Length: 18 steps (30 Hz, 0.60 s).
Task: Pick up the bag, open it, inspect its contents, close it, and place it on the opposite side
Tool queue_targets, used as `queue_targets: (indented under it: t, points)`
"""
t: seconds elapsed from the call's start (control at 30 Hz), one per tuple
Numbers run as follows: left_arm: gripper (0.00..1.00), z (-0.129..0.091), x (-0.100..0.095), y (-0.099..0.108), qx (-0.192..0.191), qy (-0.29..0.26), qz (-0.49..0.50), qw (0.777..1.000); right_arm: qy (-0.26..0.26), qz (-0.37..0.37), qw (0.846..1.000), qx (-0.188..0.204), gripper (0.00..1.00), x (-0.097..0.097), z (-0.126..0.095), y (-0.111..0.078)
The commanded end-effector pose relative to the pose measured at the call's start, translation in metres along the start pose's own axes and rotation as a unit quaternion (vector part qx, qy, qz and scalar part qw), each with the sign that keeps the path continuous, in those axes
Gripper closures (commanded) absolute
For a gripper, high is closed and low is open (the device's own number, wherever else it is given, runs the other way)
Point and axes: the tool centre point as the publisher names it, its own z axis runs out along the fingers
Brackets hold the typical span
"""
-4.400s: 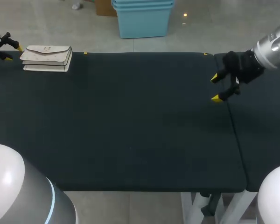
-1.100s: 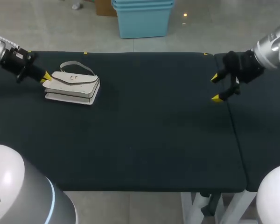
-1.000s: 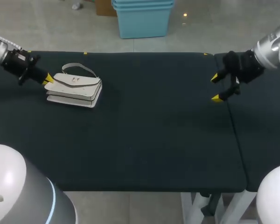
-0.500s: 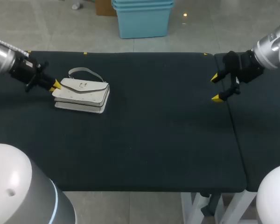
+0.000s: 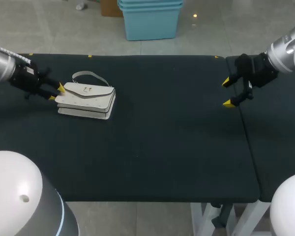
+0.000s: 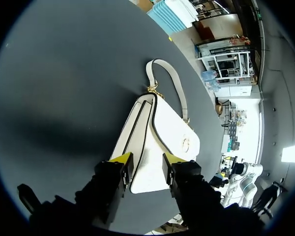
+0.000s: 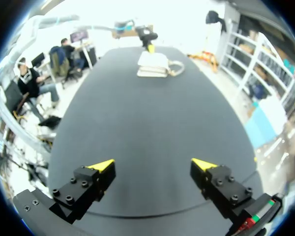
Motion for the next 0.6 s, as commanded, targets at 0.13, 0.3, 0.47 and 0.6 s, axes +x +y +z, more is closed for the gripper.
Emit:
queue_targets:
  t: [0.13,0.3,0.47,0.6]
  points:
    - [0.54,-0.012,-0.006,0.003,-0.013,-0.006,0.010,1.000,0.001,0.000,1.000,-0.001,0.00,-0.001,0.000,0.000]
    - [0.38,-0.019,-0.010,-0.002,-0.078,0.004,0.037,0.996,0.001,0.000,1.000,-0.001,0.00,-0.001,0.000,0.000]
    - [0.39,-0.028,-0.012,-0.007,-0.135,0.022,0.069,0.988,0.001,0.000,1.000,-0.001,0.00,-0.001,0.000,0.000]
    - [0.41,-0.031,-0.011,-0.010,-0.169,0.012,0.094,0.981,0.001,0.000,1.000,-0.001,0.00,-0.001,0.000,0.000]
